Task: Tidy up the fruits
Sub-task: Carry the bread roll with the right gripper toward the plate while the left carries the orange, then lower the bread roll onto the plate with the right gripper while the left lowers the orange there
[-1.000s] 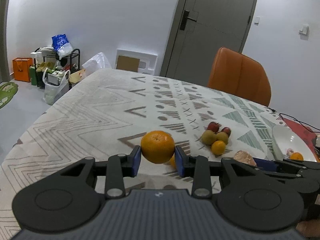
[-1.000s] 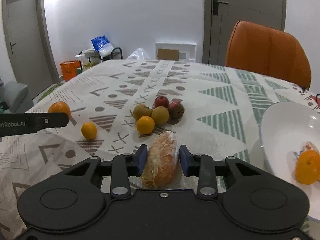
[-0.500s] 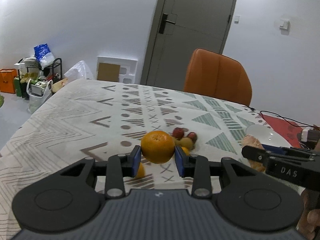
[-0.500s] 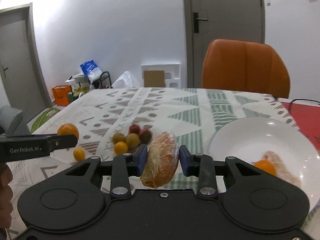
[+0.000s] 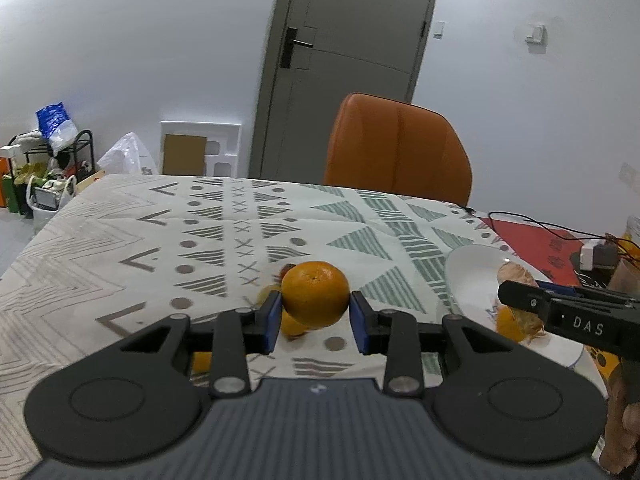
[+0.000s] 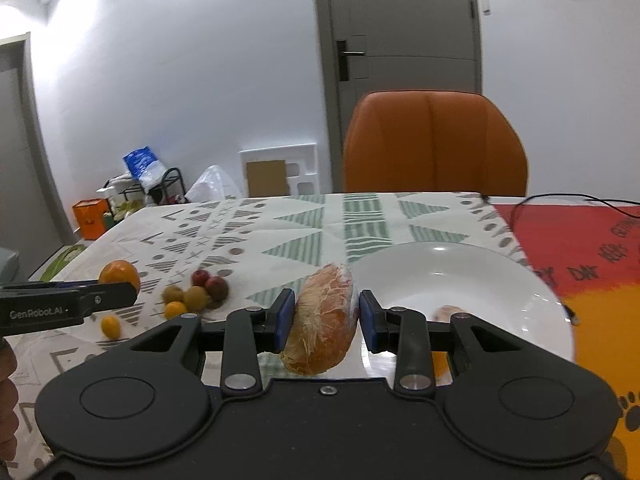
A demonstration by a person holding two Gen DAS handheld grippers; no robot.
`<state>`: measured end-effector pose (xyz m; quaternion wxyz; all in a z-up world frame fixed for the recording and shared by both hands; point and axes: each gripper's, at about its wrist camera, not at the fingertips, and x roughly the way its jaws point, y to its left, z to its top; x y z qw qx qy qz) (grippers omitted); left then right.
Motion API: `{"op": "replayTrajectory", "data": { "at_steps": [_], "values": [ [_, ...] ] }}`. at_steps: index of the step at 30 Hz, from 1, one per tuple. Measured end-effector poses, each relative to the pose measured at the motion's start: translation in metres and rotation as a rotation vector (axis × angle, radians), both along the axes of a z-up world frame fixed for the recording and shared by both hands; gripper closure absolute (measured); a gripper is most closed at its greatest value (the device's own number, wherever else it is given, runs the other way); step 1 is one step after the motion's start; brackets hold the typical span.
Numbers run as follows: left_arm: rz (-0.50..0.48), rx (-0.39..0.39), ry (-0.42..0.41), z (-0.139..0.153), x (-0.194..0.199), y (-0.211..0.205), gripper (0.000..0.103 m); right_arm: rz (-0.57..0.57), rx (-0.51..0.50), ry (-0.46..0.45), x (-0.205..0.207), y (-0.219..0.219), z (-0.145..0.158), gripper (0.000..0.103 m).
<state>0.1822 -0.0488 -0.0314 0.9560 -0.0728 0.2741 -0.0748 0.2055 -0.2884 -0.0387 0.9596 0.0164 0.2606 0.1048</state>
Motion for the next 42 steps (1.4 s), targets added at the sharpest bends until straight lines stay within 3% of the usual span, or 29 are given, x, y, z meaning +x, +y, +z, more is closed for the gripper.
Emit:
{"op": "replayTrajectory", "data": {
  "at_steps": [26, 32, 35, 40, 42],
  "values": [
    [-0.133, 0.07, 0.007, 0.0, 0.018, -0.092, 0.068, -0.174, 0.038, 0.01, 0.01, -0.086, -0.018, 0.068],
    [-0.18, 0.087, 0.009, -0.003, 0.024, -0.116, 0.068, -0.196, 0.028, -0.022, 0.005, -0.095, -0.015, 0.053],
    [-0.195, 0.086, 0.014, -0.004, 0.027, -0.124, 0.068, -0.2, 0.033, -0.02, 0.001, -0.098, -0.015, 0.041],
    [-0.214, 0.094, 0.027, -0.006, 0.03, -0.134, 0.068, -0.226, 0.016, -0.021, -0.01, -0.094, -0.016, 0.012],
    [-0.208, 0.102, 0.023, -0.007, 0.029, -0.136, 0.063, -0.244, -0.018, -0.037, -0.015, -0.088, -0.017, 0.01]
  ]
}}
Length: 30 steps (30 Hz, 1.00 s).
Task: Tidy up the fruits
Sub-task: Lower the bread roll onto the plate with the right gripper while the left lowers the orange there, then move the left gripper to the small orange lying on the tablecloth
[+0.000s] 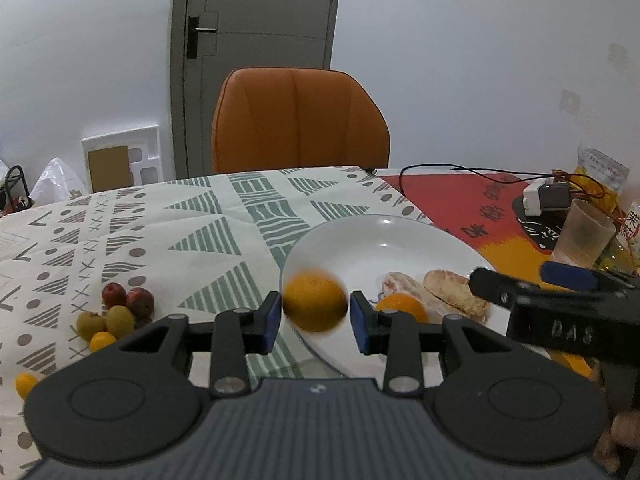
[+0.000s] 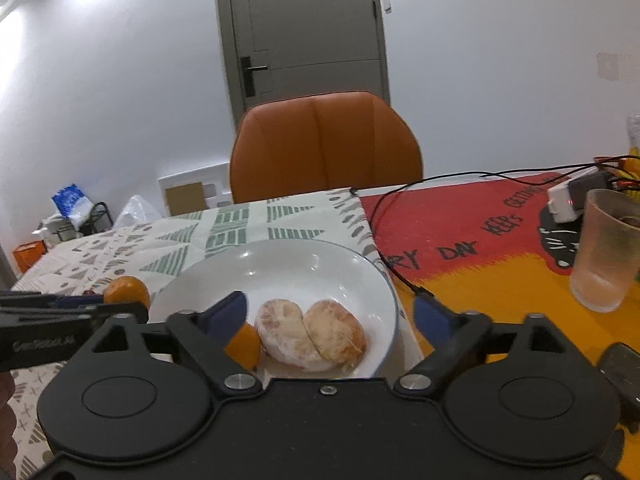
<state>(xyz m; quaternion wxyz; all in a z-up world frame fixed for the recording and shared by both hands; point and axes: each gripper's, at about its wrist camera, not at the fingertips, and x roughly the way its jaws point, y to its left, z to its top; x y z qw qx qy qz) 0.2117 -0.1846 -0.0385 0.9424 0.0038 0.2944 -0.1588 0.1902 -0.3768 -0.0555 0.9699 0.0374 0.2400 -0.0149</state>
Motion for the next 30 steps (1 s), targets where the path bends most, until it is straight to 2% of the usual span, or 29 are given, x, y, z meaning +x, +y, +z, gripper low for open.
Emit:
{"op": "replayTrajectory", "data": {
  "at_steps": [4, 9, 15, 30],
  "values": [
    [-0.001, 0.023, 0.005, 0.0, -0.004, 0.001, 0.053, -0.01, -0.05, 0.0, -0.005, 0.008, -0.004, 0.005],
    [0.036, 0.03, 0.005, 0.0, -0.009, 0.015, 0.051, -0.045, -0.089, -0.019, -0.011, 0.011, -0.006, 0.0],
    [0.071, 0.034, 0.002, 0.002, -0.013, 0.031, 0.05, -0.055, -0.18, -0.052, -0.021, 0.021, -0.004, 0.0],
    [0.133, 0.026, -0.007, 0.003, -0.031, 0.068, 0.05, -0.052, -0.143, -0.043, -0.03, 0.024, -0.009, 0.0]
  ]
}}
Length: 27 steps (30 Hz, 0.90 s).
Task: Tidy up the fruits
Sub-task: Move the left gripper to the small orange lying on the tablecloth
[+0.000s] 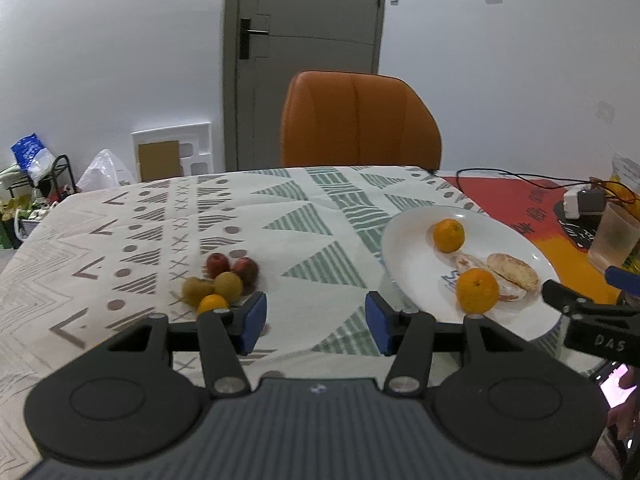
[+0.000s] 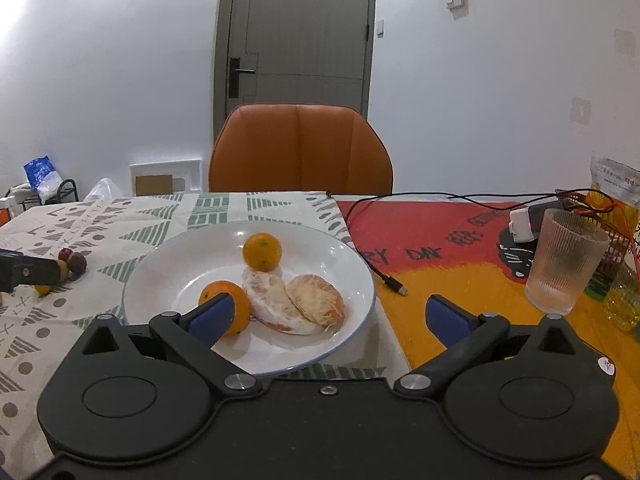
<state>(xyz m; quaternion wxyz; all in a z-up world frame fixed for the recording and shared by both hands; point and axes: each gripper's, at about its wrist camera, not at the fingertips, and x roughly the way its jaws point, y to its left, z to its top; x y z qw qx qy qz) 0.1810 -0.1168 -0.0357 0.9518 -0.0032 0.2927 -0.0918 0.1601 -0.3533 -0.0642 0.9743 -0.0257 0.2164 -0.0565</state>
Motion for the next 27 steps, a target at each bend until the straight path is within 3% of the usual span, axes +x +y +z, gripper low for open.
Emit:
{"op": "replayTrajectory", "data": {
  "at_steps": [11, 16, 27],
  "values": [
    [0.096, -0.012, 0.007, -0.002, -0.016, 0.05, 0.05, 0.087, -0.007, -0.012, -0.004, 0.036, 0.012, 0.0],
    [0.134, -0.02, 0.003, -0.003, -0.024, 0.071, 0.043, 0.123, -0.005, -0.01, -0.004, 0.052, 0.015, 0.0],
    [0.178, -0.029, 0.016, -0.009, -0.035, 0.099, 0.042, 0.204, 0.021, 0.022, -0.003, 0.082, 0.013, 0.0]
  ]
}}
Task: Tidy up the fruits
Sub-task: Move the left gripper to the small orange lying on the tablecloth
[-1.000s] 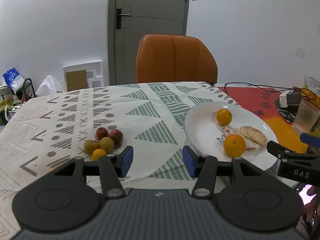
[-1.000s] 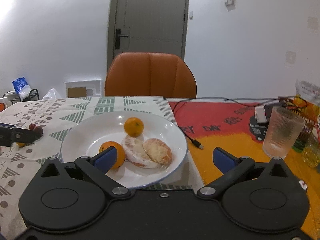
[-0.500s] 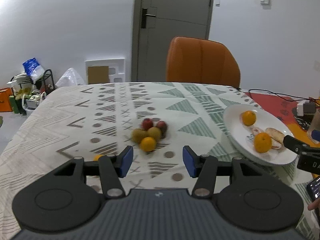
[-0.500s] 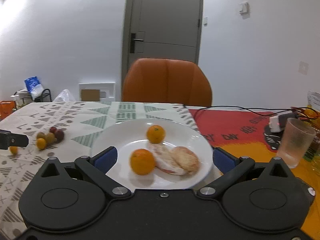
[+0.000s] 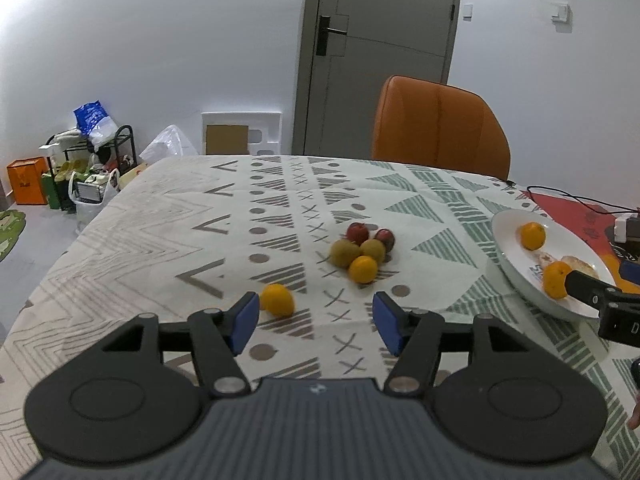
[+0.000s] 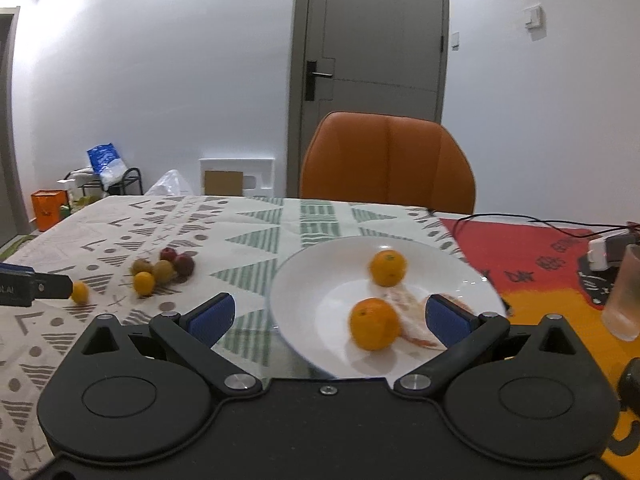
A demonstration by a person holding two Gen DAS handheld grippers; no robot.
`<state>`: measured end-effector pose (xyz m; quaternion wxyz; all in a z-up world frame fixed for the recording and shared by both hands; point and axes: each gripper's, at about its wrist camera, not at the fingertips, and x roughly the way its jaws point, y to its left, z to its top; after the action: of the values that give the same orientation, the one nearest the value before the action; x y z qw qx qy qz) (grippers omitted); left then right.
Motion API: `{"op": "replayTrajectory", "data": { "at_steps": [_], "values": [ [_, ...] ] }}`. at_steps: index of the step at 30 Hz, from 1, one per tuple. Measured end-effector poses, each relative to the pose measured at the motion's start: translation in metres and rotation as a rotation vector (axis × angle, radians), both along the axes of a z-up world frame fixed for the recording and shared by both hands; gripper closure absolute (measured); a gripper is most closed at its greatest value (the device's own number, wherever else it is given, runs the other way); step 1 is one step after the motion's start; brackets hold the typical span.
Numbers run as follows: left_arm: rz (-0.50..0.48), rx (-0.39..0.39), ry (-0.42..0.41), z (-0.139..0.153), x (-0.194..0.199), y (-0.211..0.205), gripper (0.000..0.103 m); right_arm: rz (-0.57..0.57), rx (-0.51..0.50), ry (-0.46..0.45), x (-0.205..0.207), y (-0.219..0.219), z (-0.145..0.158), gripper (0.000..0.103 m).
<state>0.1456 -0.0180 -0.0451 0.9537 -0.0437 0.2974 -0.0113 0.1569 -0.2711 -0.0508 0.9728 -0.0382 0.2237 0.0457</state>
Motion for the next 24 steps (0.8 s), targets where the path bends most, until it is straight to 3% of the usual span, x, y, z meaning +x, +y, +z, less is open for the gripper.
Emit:
{"op": "replayTrajectory", "data": {
  "at_steps": [17, 24],
  "values": [
    [0.042, -0.015, 0.016, -0.014, 0.001, 0.027, 0.042, 0.131, 0.037, 0.061, 0.011, 0.038, -0.007, 0.0],
    [0.035, -0.032, 0.02, -0.018, 0.011, 0.03, 0.043, 0.19, 0.096, 0.101, 0.021, 0.051, -0.011, 0.001]
  ]
}}
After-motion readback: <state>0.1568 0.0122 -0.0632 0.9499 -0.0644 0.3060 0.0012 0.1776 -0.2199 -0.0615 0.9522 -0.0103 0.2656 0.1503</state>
